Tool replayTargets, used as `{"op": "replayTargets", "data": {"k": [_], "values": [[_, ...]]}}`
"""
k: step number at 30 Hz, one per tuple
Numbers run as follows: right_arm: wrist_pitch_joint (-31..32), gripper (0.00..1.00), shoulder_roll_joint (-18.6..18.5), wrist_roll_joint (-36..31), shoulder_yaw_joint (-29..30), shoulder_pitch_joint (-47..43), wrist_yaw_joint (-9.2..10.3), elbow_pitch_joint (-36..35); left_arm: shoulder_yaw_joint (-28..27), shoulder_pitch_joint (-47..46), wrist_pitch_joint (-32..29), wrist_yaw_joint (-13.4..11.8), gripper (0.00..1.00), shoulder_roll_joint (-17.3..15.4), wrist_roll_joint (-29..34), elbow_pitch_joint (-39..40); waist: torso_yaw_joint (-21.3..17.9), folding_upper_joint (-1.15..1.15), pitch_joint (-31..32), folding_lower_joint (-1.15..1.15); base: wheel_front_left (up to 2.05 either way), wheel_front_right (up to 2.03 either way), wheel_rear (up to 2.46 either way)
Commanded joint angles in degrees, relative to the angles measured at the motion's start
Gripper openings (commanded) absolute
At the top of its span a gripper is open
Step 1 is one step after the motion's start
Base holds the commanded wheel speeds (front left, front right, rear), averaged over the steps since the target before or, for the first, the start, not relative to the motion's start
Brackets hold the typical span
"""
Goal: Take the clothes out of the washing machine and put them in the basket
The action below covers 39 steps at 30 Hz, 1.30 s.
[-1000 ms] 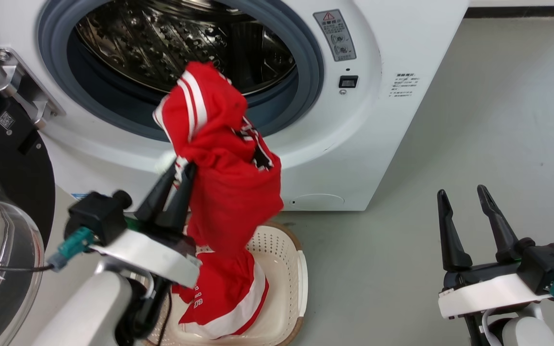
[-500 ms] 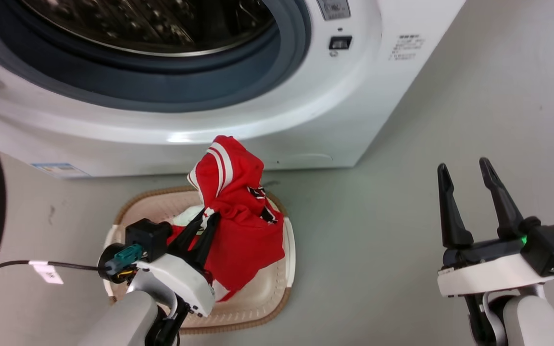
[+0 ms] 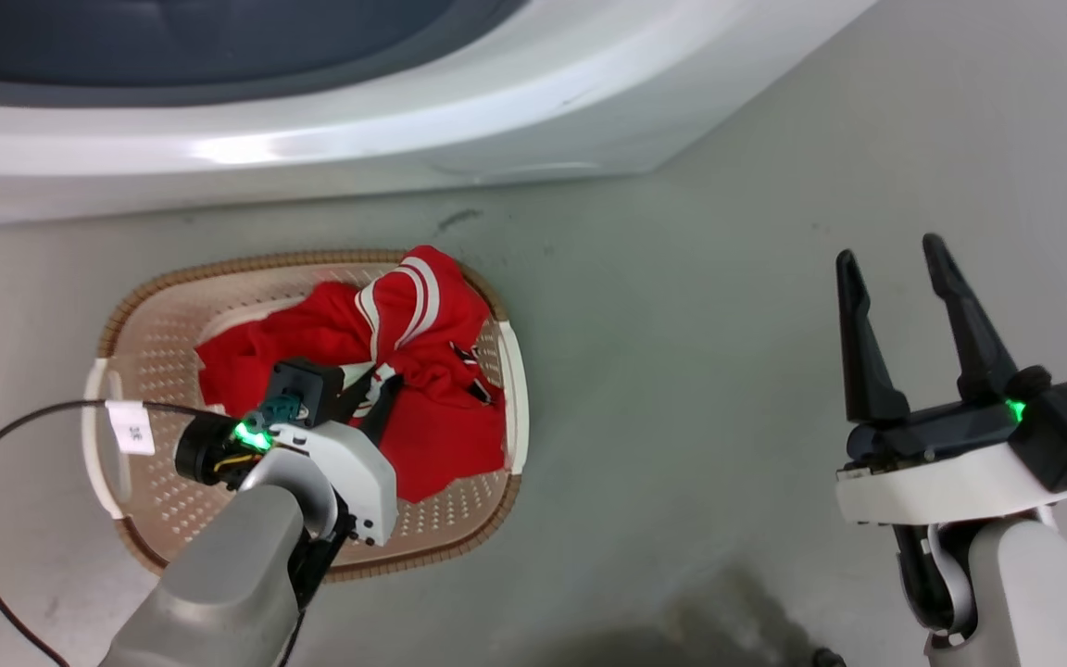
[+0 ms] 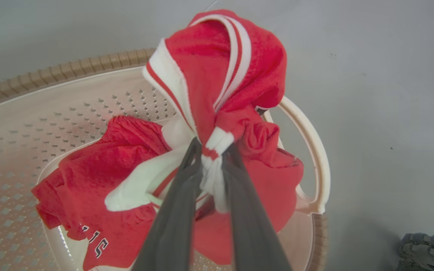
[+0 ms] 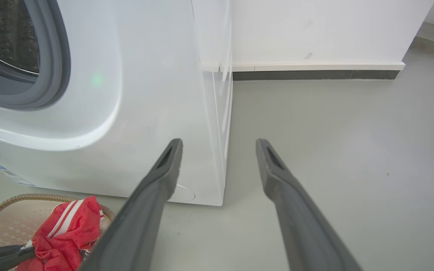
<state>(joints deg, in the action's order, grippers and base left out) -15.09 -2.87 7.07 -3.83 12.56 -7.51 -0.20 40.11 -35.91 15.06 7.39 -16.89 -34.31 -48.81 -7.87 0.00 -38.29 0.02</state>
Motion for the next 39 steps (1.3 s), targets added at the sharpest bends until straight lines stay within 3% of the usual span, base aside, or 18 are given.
{"op": "replayTargets", "data": {"k": [1, 5, 14, 26, 27, 28, 29, 39], "values": [[-0.11, 1.0, 0.0, -0.33, 0.26, 1.18, 0.04, -0.62, 0.42, -1.39, 0.11, 0.04, 0.0, 0.32, -0.1, -1.4, -1.12, 0.0, -3.43, -0.02, 0.0, 0.0, 0.0], [-0.11, 1.0, 0.01, -0.78, 0.96, 2.18, 0.04, -1.55, 2.59, -4.81, 0.12, 0.1, 0.0, 0.8, -1.77, -5.72, -1.23, 0.0, -6.63, -0.02, 0.0, 0.0, 0.0], [-0.11, 1.0, 0.01, -0.81, 0.49, 4.94, 0.04, -3.46, 4.86, -10.09, 0.11, 0.06, 0.0, -1.34, -4.92, -15.23, -3.13, 0.0, -12.11, -0.02, 0.0, 0.0, 0.0], [-0.11, 1.0, 0.01, -0.63, 0.3, 5.49, 0.04, -3.33, 7.27, -14.04, 0.14, 0.06, 0.0, -0.8, -7.33, -19.08, -2.93, 0.0, -13.31, -0.02, 0.0, 0.0, 0.0], [-0.11, 1.0, 0.01, -0.59, 0.42, 5.47, 0.04, -3.14, 7.22, -14.23, 0.14, 0.06, 0.05, -0.81, -7.43, -19.02, -2.78, 0.0, -12.99, -0.02, 0.0, 0.0, 0.0], [-0.11, 1.0, 0.01, -0.54, 0.5, 5.42, 0.04, -2.9, 7.09, -14.29, 0.14, 0.06, 0.95, -0.86, -7.25, -19.18, -2.62, 0.0, -12.6, -0.02, 0.0, 0.0, 0.0], [-0.11, 1.0, 0.01, -0.63, 0.51, 5.37, 0.04, -2.61, 6.94, -14.1, 0.15, 0.06, 1.0, -0.75, -7.03, -19.26, -2.43, 0.0, -12.1, -0.02, 0.0, 0.0, 0.0], [-0.11, 1.0, 0.0, -2.78, 2.28, 3.65, 0.04, 0.76, -1.44, -7.26, 0.14, 0.01, 1.0, 0.06, -5.11, -10.98, 1.1, 0.0, -0.77, -0.02, 0.0, 0.0, 0.0]]}}
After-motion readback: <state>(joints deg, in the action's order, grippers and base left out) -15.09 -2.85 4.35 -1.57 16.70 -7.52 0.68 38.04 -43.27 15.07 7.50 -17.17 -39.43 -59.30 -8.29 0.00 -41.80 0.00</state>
